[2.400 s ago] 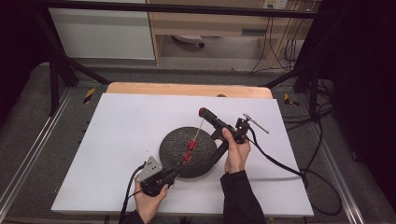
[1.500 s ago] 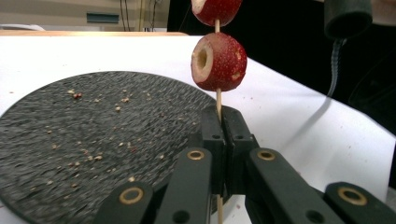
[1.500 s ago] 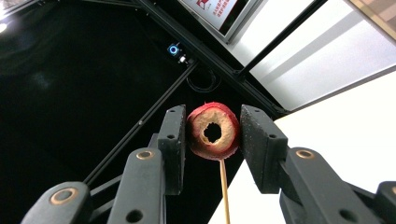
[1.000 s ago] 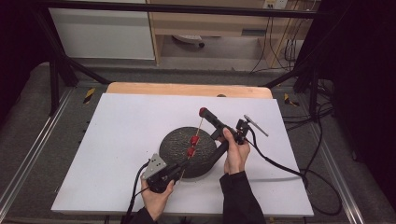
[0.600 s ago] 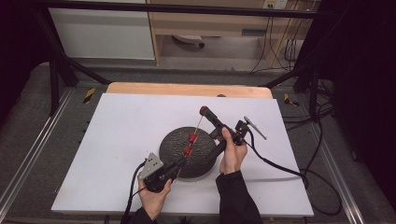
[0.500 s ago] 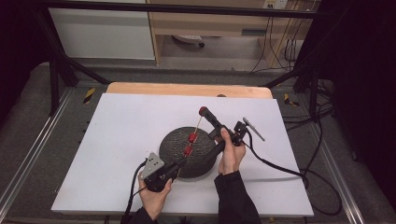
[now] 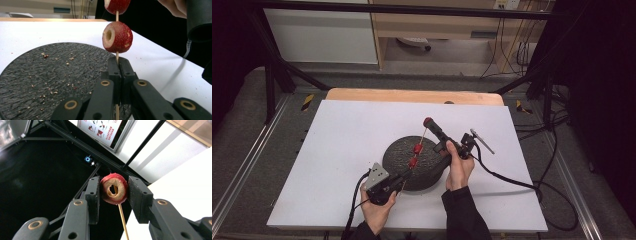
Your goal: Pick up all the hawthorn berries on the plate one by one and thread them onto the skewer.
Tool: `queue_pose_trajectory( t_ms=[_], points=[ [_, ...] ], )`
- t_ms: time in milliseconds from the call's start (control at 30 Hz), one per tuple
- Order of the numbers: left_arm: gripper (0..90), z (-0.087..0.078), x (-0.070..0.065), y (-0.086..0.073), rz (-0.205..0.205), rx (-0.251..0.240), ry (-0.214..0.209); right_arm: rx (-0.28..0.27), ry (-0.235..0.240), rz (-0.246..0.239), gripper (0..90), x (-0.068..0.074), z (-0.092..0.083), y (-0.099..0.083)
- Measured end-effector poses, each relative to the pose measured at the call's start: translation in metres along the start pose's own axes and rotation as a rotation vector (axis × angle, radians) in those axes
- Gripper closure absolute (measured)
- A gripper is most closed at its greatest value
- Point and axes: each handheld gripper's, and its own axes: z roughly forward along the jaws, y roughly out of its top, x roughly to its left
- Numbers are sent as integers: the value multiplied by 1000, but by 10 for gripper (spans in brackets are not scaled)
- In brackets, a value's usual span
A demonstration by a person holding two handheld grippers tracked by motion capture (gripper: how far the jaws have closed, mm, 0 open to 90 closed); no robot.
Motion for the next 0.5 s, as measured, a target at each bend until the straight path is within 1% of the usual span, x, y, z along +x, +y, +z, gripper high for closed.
queue_pose_trajectory(
  t_ms=[67,100,167,200,267,333,433,500],
  points=[
    [890,-1,1,1,0,0,-4,26,3,-31,628,0,0,2],
    [890,-2,2,1,-2,-1,-6,49,-3,-43,618,0,0,3],
    [889,-5,5,2,-4,7,-8,87,-24,-91,539,0,1,6],
    [889,-6,6,2,-1,12,-6,92,-31,-115,527,0,0,7],
    [889,-8,9,2,-1,26,-6,119,-44,-160,468,0,-1,8],
    [890,-10,12,1,-1,40,-4,143,-60,-216,419,-1,-2,9],
    [889,-11,16,0,-3,62,-5,224,-82,-273,312,-3,-3,8],
    [889,-13,19,-1,-7,76,-3,244,-96,-335,262,-6,-6,8]
  ],
)
